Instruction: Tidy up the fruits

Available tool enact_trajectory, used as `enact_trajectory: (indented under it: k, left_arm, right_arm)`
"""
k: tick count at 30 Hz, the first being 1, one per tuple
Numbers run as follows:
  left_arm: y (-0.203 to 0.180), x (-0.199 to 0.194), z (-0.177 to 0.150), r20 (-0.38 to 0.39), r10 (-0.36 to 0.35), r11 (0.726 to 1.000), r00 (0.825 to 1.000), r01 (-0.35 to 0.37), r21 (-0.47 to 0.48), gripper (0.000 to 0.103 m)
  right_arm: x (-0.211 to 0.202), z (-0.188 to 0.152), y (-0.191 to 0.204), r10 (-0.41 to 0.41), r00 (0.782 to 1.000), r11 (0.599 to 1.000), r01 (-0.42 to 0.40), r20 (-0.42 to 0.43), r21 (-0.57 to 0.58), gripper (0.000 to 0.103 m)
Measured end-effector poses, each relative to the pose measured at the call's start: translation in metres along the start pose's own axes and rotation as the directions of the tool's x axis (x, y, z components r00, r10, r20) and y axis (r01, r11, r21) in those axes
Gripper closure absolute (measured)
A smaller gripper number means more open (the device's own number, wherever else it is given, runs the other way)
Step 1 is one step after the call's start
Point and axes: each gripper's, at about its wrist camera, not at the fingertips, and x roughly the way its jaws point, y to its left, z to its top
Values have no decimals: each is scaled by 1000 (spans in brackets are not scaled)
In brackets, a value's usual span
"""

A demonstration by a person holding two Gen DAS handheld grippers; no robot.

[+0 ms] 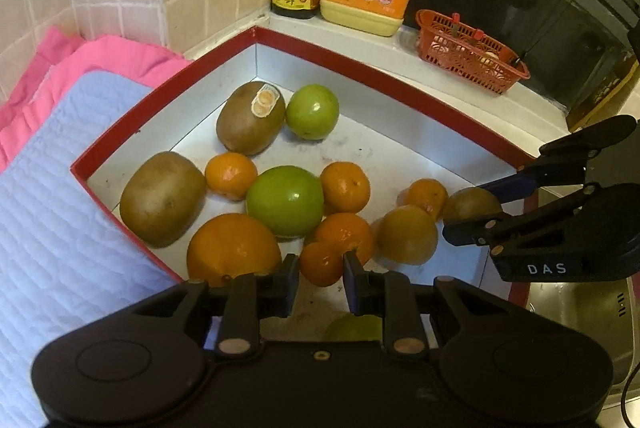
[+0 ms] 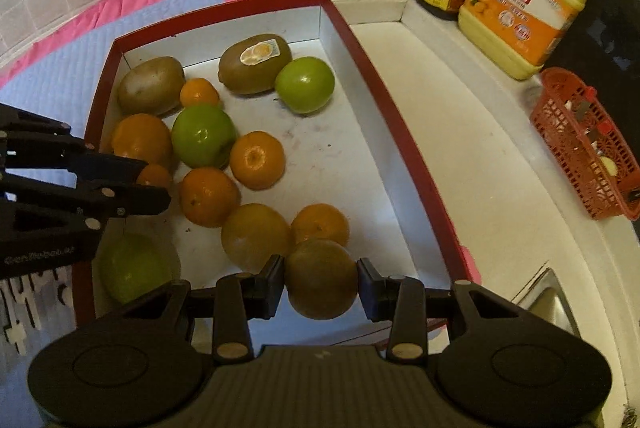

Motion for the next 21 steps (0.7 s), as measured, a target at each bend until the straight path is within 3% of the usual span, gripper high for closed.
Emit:
enact_trajectory:
  k: [2, 3, 4, 6, 7, 11, 16, 21]
  left_arm:
    - [0, -4, -1, 7, -12, 1000, 1000, 12, -4, 48]
    - [-1, -8, -2, 19, -7, 1000, 1000, 7, -3, 46]
    - [-2, -13, -3, 30, 3, 1000, 1000, -3, 2, 45]
    - [-4, -23, -4, 52, 17, 1000, 998, -17, 7, 32]
    - [-4, -29, -5, 63, 29, 1000, 998, -29, 4, 31]
    - [-5, -59, -8, 112, 71, 997, 991, -69, -19, 29]
    - [-8, -109, -14, 191, 206, 979, 960, -200, -49, 24]
    - [-6, -160, -29, 227, 317, 948, 921, -301, -103, 23]
  right_arm:
    - [-2, -1, 0, -6, 1000, 1000, 6, -3, 14, 61]
    - [-6, -2, 0, -13, 1000, 1000, 13, 9, 22, 57]
    - [-10, -3, -1, -20, 1000, 999, 19, 23, 34, 48]
    - [-24, -6, -2, -27, 997, 998, 22, 70, 61, 34]
    - [-30, -8, -3, -33, 995, 997, 27, 90, 74, 29]
    - [-59, -11, -1, -56, 983, 987, 29, 174, 155, 24]
    - [-101, -12, 11, -94, 955, 964, 17, 280, 266, 9]
    - [-146, -21, 44, -165, 915, 949, 46, 369, 310, 5]
